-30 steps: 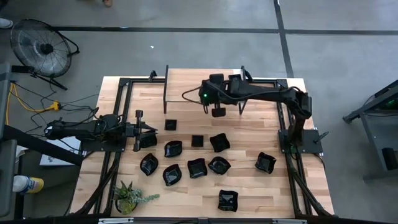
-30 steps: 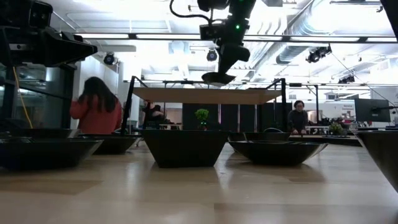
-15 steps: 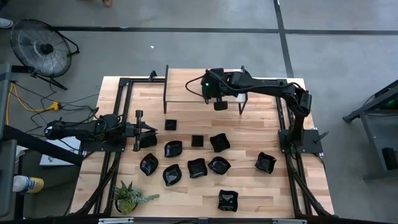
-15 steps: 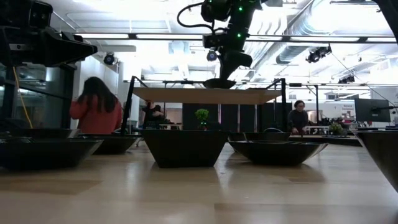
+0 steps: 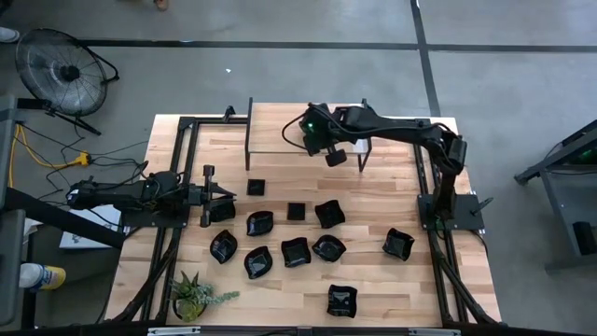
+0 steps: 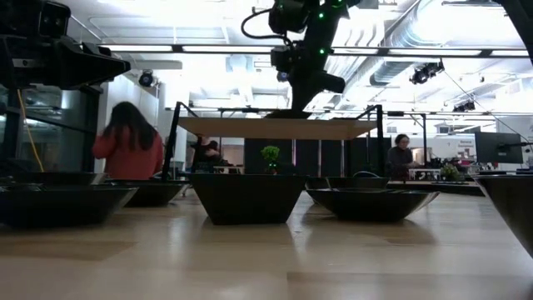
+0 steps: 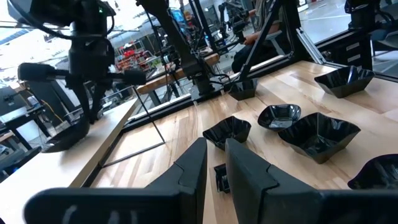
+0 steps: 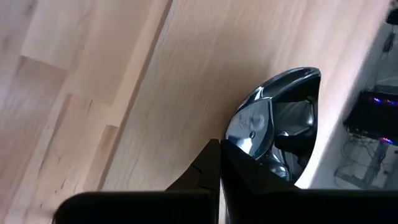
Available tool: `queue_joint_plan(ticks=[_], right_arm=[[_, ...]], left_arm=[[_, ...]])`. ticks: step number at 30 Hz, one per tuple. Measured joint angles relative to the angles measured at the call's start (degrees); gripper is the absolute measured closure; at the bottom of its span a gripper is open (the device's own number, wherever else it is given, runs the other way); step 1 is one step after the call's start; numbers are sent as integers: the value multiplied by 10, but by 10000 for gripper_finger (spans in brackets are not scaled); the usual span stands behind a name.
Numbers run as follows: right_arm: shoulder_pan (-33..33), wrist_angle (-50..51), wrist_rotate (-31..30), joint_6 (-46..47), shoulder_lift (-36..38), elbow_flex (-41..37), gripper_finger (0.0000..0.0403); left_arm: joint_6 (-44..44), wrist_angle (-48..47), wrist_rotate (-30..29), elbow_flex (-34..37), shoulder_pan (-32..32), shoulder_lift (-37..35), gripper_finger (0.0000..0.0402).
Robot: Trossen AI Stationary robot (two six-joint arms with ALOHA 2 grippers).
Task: Pick & Place Mini shaped plates
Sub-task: Put the black leaf shaped plate on the shelf, then stack the black leaf shaped plate on top of the black leaf shaped plate on the shelf
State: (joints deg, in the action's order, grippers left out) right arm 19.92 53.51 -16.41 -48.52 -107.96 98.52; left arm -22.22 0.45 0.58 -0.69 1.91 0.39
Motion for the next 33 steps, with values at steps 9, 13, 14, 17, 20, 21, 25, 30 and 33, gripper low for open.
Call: queue_joint_plan(ticks=[9, 13, 14, 17, 20, 21, 25, 30, 33], right_arm=[[5, -15, -11, 0, -6, 0, 402], [5, -14, -25, 9, -6, 0, 395], [5, -14, -26, 9, -6, 0, 391], [4, -15, -27, 10, -6, 0, 375], [3, -14, -27, 15, -6, 0, 354], [3, -14, -26, 20, -6, 0, 346], [3, -14, -25, 34, 0, 0, 311], [-4, -14, -24, 58, 10, 0, 272], [-13, -4, -29, 71, 22, 0, 253]], left_arm=[[0, 0, 0, 0, 0, 0, 346], [0, 0, 0, 0, 0, 0, 346], [0, 0, 0, 0, 0, 0, 346], [0, 0, 0, 0, 0, 0, 346], [0, 0, 0, 0, 0, 0, 346], [0, 0, 0, 0, 0, 0, 346], [0, 0, 0, 0, 0, 0, 346], [0, 0, 0, 0, 0, 0, 346], [0, 0, 0, 0, 0, 0, 346]])
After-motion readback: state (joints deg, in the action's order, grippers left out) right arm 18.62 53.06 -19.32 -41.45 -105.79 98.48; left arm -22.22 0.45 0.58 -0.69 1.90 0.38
